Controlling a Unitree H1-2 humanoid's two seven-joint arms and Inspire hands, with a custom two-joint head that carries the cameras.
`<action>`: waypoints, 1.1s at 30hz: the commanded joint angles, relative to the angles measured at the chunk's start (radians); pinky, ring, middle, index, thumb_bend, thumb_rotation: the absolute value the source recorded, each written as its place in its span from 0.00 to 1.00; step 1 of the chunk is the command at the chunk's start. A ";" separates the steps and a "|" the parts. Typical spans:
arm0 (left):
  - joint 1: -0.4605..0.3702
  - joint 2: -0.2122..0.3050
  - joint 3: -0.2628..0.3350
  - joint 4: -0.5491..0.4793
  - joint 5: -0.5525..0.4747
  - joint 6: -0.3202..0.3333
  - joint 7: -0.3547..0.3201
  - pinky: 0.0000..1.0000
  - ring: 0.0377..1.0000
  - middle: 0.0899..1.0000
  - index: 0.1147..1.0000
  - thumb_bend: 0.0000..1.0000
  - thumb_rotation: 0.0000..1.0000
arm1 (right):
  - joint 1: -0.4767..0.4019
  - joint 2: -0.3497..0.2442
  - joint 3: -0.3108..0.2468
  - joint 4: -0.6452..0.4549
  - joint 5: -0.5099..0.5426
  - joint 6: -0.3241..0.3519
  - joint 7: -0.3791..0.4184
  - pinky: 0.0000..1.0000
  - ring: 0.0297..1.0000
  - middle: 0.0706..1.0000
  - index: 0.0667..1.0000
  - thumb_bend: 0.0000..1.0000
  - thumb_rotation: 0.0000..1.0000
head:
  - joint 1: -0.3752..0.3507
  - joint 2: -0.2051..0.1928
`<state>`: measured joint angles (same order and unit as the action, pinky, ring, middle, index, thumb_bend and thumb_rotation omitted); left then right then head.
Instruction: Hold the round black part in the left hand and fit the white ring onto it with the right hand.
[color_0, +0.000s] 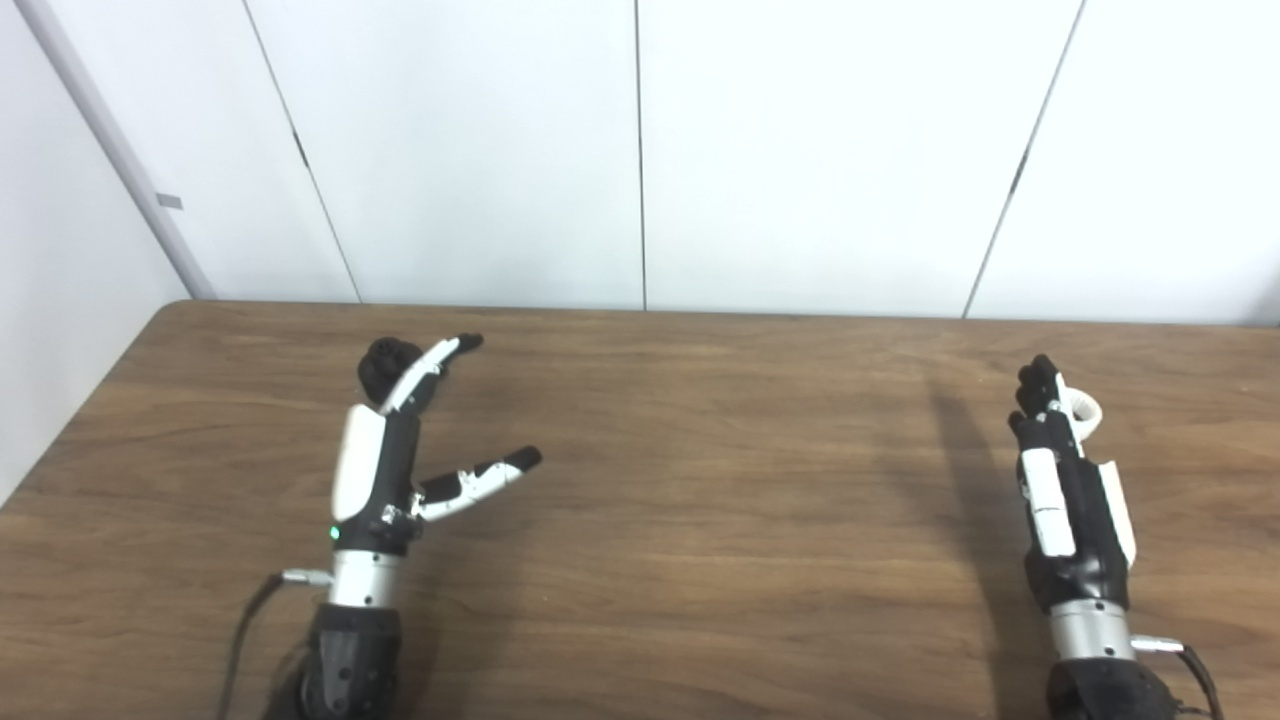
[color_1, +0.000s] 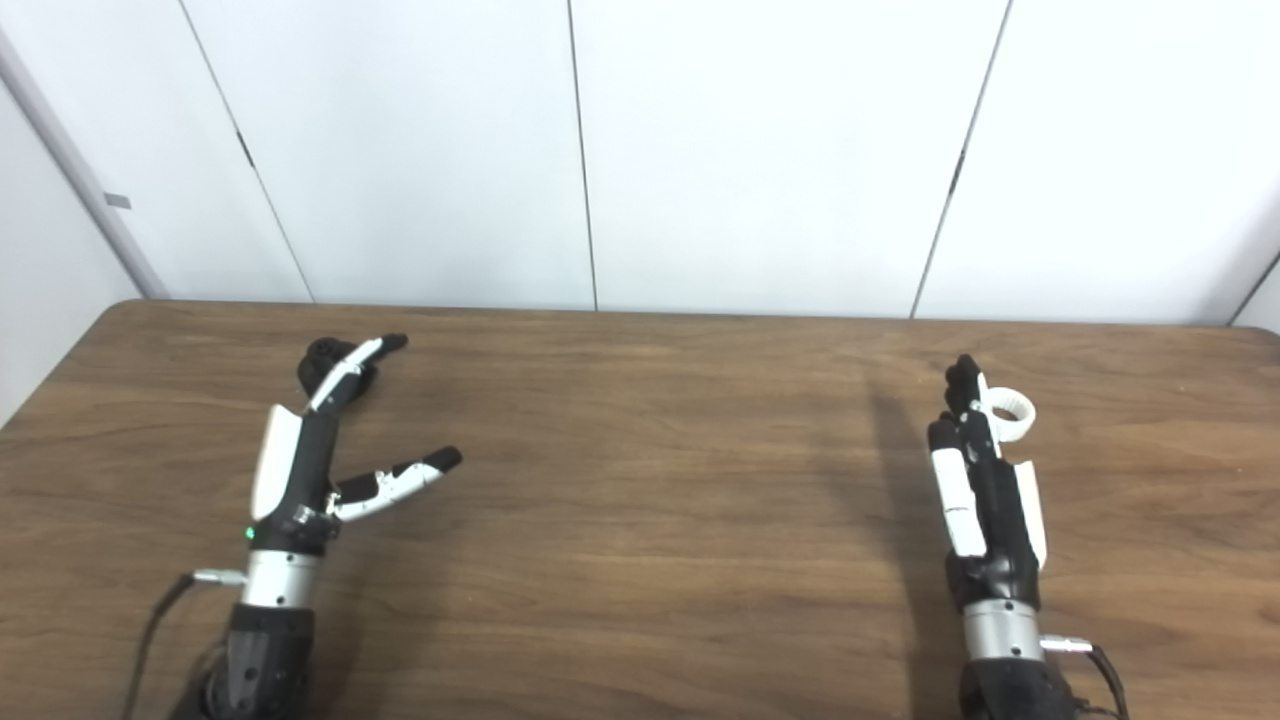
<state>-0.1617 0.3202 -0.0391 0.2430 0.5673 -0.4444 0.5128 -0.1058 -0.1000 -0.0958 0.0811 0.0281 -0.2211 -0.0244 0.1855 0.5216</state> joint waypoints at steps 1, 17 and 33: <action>0.017 0.038 -0.031 0.106 0.117 -0.025 0.179 0.81 0.88 0.87 0.84 0.78 0.17 | 0.039 -0.009 -0.011 0.066 0.036 -0.033 0.022 1.00 1.00 0.99 1.00 0.47 0.85 | 0.011 -0.003; -0.111 0.091 -0.016 0.299 0.246 0.079 0.438 0.99 0.98 0.99 0.99 0.91 0.32 | 0.032 -0.027 -0.013 0.118 0.014 -0.076 0.016 1.00 0.99 0.97 1.00 0.44 0.89 | 0.083 -0.038; -0.198 0.188 0.116 0.327 -0.240 0.356 -0.259 0.98 1.00 1.00 1.00 1.00 0.40 | 0.026 -0.048 -0.023 0.146 0.057 -0.114 0.043 1.00 1.00 0.98 1.00 0.40 0.90 | 0.162 -0.040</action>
<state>-0.3266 0.4513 0.0650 0.5605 0.3419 -0.0962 0.2738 -0.1379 -0.1442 -0.1119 0.1457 0.0947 -0.3040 0.0167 0.3420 0.4802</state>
